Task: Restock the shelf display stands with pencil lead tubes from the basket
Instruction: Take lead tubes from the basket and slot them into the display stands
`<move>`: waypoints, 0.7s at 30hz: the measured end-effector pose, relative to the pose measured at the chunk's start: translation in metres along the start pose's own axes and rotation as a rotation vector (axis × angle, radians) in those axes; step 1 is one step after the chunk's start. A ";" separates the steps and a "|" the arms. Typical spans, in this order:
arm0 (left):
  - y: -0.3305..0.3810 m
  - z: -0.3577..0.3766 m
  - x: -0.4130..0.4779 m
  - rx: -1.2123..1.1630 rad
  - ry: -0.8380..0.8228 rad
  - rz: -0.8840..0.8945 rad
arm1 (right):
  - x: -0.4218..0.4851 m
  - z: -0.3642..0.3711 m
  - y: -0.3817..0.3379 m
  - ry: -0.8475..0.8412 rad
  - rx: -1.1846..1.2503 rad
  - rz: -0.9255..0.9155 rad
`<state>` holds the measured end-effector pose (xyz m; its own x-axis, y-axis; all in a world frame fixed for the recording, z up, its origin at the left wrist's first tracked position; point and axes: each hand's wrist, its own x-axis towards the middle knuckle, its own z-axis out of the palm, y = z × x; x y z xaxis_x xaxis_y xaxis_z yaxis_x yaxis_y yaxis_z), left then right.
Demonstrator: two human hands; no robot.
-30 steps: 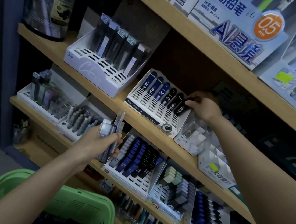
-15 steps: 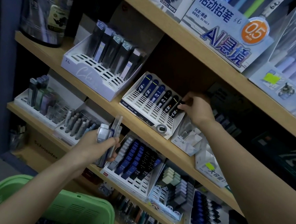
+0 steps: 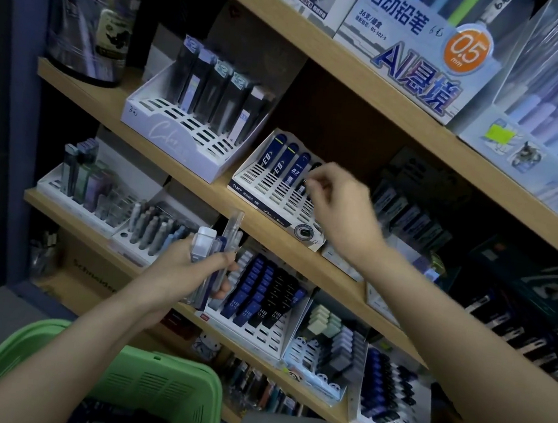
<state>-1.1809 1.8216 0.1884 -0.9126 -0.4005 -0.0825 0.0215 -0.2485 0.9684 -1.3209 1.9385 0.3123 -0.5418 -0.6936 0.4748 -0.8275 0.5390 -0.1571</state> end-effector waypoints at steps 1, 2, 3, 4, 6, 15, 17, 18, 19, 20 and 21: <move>0.001 0.000 -0.002 0.009 -0.014 0.003 | -0.008 0.005 -0.012 -0.103 0.085 0.030; 0.002 0.000 -0.004 0.018 -0.032 0.007 | -0.016 0.011 -0.021 -0.215 0.159 0.076; 0.002 0.001 -0.006 0.028 -0.044 0.013 | -0.022 0.018 -0.029 -0.319 0.232 0.132; 0.003 0.001 -0.008 0.044 -0.050 0.017 | -0.027 0.025 -0.034 -0.398 0.310 0.194; 0.004 0.002 -0.012 0.085 -0.048 0.027 | -0.033 0.035 -0.042 -0.450 0.463 0.304; -0.001 -0.002 -0.014 0.221 -0.056 0.051 | -0.042 0.034 -0.043 -0.392 0.532 0.308; -0.003 0.001 -0.015 0.215 -0.059 0.033 | -0.044 0.028 -0.038 -0.351 0.586 0.355; -0.004 0.002 -0.016 0.231 -0.059 0.027 | -0.046 0.024 -0.035 -0.319 0.626 0.371; -0.007 0.002 -0.016 0.260 -0.058 0.016 | -0.048 0.019 -0.033 -0.280 0.674 0.382; -0.008 0.004 -0.018 0.284 -0.052 0.008 | -0.051 0.012 -0.029 -0.233 0.723 0.389; -0.010 0.005 -0.018 0.297 -0.049 -0.001 | -0.053 0.003 -0.025 -0.184 0.761 0.396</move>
<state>-1.1668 1.8356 0.1818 -0.9313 -0.3556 -0.0789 -0.0931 0.0228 0.9954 -1.2717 1.9605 0.2887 -0.7705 -0.6248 0.1261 -0.4116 0.3365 -0.8470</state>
